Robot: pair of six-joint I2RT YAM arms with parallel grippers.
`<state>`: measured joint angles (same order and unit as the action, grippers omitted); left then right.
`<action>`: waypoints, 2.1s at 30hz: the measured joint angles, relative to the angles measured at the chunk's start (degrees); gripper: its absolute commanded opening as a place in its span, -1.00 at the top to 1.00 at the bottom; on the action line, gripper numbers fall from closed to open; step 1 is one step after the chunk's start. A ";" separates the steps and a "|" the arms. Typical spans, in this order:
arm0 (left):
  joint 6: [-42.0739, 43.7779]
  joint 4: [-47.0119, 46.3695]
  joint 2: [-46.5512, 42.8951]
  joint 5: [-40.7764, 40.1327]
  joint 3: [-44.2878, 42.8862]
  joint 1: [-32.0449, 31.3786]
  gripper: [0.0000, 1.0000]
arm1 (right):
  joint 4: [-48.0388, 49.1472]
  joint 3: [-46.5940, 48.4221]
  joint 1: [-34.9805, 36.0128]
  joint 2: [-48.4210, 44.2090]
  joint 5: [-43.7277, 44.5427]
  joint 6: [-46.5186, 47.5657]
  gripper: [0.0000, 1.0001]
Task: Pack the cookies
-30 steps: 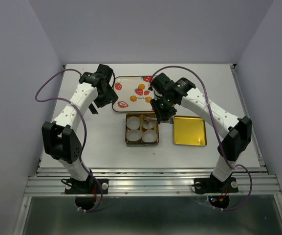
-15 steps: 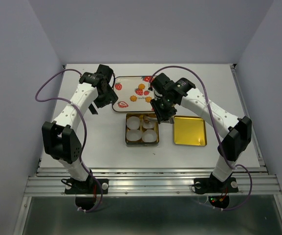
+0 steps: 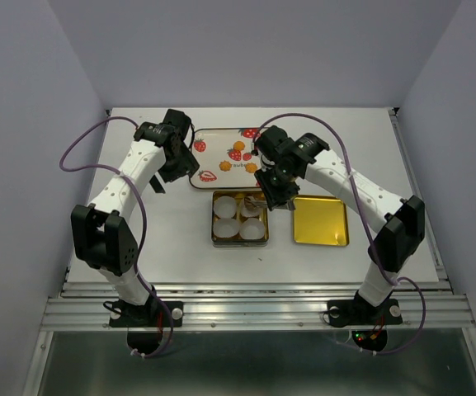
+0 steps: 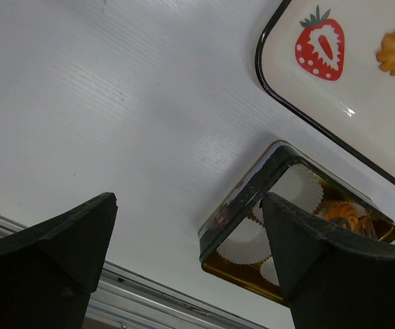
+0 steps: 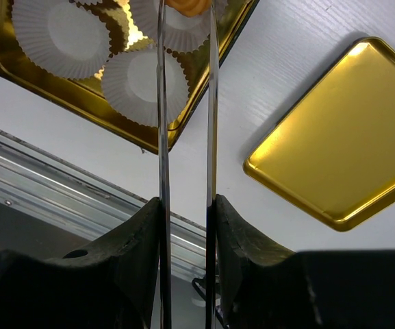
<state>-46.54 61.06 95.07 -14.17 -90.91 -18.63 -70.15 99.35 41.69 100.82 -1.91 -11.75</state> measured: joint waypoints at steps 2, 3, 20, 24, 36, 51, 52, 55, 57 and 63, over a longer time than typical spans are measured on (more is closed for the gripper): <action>0.00 0.00 0.00 0.00 0.17 0.00 -0.98 | 0.02 0.00 0.00 -0.20 0.11 -0.02 0.21; 0.00 0.00 0.00 0.02 0.17 0.00 -0.98 | 0.04 0.00 0.00 -0.28 0.11 -0.02 0.20; -0.04 0.00 0.00 -0.07 0.57 0.00 -0.98 | 2.01 -2.78 0.90 -0.87 -0.04 0.17 0.12; -0.07 0.00 0.00 -0.22 0.57 0.00 -0.98 | 2.29 -2.78 0.90 -0.92 0.00 0.20 0.01; -0.48 0.00 0.00 -0.46 0.57 0.00 -0.98 | 2.93 -2.75 0.90 -1.03 0.00 0.17 0.09; -0.44 -0.15 0.00 -0.90 0.46 0.00 -0.98 | 2.58 2.25 1.01 -4.94 0.83 -1.20 0.08; -0.44 -0.15 0.00 -0.94 0.33 0.00 -0.98 | 2.32 3.43 1.03 -4.94 1.42 -1.33 0.08; -0.44 -0.04 0.00 -1.14 -0.48 0.00 -0.98 | 2.19 8.74 1.14 -4.24 3.82 -1.68 0.09; -0.44 -0.07 0.00 -1.31 -1.22 0.00 -0.98 | 2.89 12.20 1.14 -3.23 5.88 -1.95 0.09; -0.46 -0.04 0.00 -2.01 -2.01 0.00 -0.98 | 6.45 14.49 -0.83 0.24 8.17 -1.99 0.13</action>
<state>-47.00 61.01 95.07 -16.19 -92.92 -18.63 -63.70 113.84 40.86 101.06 6.26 -13.74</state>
